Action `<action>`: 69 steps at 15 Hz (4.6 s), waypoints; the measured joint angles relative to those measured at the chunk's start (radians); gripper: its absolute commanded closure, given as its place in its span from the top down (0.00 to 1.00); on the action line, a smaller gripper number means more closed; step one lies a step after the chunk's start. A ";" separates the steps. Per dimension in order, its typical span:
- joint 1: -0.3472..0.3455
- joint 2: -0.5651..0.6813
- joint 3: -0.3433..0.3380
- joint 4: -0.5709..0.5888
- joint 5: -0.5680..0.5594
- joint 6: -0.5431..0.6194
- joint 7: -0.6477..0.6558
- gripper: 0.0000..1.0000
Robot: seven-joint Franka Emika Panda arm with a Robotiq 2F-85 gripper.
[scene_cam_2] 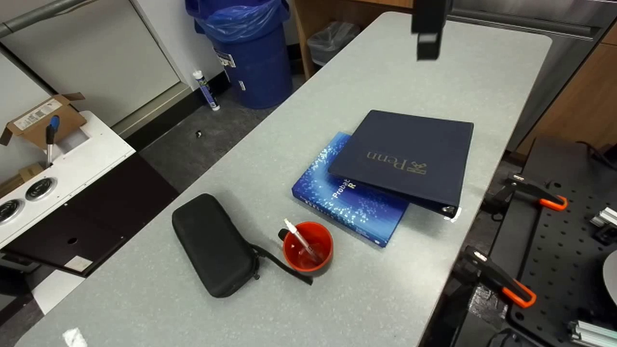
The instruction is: Remove the pen from the mug cup
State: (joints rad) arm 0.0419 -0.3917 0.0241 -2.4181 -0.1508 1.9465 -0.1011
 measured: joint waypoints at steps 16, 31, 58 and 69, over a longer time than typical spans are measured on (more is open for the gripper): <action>0.057 0.249 0.072 0.027 0.117 0.226 0.071 1.00; 0.079 0.645 0.125 0.266 0.416 0.338 0.111 1.00; 0.152 0.912 0.123 0.471 0.366 0.314 0.223 0.00; 0.151 0.827 0.112 0.456 0.335 0.234 0.273 0.00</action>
State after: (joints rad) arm 0.1928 0.4354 0.1361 -1.9618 0.1840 2.1801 0.1722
